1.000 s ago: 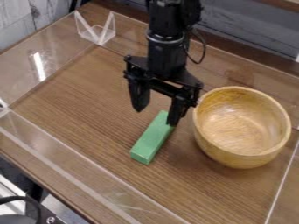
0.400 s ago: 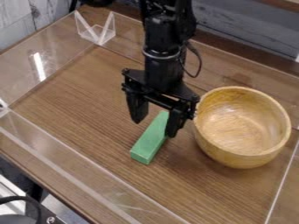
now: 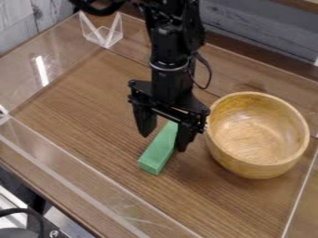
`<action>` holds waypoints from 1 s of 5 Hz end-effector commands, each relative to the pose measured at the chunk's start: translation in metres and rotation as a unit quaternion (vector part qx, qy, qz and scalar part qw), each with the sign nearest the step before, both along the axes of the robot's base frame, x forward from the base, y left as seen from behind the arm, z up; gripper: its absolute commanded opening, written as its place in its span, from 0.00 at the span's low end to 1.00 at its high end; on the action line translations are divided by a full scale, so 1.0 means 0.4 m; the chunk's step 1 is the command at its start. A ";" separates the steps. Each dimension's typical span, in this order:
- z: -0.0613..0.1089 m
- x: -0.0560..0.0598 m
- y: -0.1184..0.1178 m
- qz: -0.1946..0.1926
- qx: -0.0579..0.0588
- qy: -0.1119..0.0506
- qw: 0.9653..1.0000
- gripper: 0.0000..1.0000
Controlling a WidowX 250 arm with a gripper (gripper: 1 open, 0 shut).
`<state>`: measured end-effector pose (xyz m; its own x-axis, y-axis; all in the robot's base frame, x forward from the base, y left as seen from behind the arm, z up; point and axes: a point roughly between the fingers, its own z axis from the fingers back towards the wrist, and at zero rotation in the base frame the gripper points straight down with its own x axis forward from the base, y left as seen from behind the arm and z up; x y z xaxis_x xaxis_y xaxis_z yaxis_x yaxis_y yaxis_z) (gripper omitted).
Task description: Put the green block in the brown bowl
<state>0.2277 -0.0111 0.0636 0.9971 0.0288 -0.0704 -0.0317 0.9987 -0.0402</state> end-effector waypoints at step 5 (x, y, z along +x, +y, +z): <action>0.001 0.010 0.016 0.005 -0.018 -0.042 0.999 1.00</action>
